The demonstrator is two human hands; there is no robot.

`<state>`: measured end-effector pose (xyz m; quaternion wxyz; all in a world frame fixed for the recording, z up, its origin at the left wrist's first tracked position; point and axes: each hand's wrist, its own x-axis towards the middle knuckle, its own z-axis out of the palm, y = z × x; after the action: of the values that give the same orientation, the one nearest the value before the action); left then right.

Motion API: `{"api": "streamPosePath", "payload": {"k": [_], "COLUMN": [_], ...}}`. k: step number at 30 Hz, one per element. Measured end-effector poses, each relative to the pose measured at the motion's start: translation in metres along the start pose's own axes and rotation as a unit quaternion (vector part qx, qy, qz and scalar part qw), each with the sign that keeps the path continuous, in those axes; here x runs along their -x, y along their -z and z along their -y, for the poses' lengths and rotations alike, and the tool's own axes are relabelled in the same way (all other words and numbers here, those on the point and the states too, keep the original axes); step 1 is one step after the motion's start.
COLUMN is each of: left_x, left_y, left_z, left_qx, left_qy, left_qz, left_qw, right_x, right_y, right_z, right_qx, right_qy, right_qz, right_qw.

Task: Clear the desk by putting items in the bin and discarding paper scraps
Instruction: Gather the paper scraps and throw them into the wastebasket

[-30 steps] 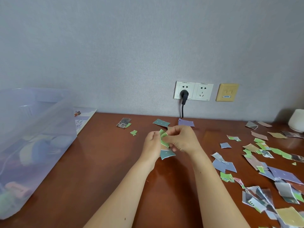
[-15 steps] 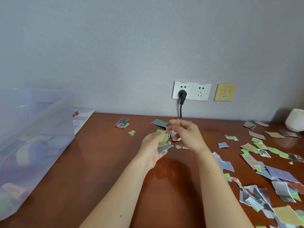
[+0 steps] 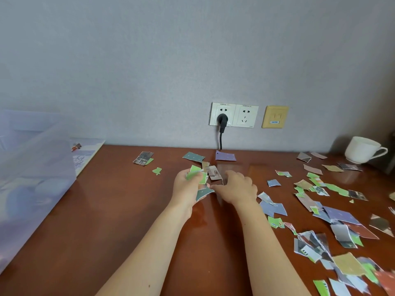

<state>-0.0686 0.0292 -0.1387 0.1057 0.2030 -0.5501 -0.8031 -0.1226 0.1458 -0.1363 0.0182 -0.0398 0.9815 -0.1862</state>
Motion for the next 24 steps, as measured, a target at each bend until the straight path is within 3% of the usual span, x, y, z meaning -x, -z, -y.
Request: {"api": "streamPosePath", "payload": {"k": [5, 14, 18, 24], "left_x": [-0.001, -0.004, -0.007, -0.006], "left_y": [0.001, 0.003, 0.005, 0.005], "left_z": [0.001, 0.001, 0.003, 0.001], "left_qx": [-0.005, 0.023, 0.039, 0.048], "left_qy": [-0.016, 0.006, 0.011, 0.018], "left_qz": [0.004, -0.01, -0.017, -0.02], "left_qw": [1.0, 1.0, 0.999, 0.998], "right_x": [-0.005, -0.007, -0.009, -0.012], "right_y": [-0.003, -0.007, -0.008, -0.011], "right_z": [0.002, 0.003, 0.005, 0.006], "right_qx": [-0.062, -0.141, -0.127, -0.168], "right_qy": [0.019, 0.016, 0.021, 0.004], "right_qz": [-0.02, 0.014, 0.011, 0.058], "right_qw": [0.998, 0.99, 0.992, 0.984]}}
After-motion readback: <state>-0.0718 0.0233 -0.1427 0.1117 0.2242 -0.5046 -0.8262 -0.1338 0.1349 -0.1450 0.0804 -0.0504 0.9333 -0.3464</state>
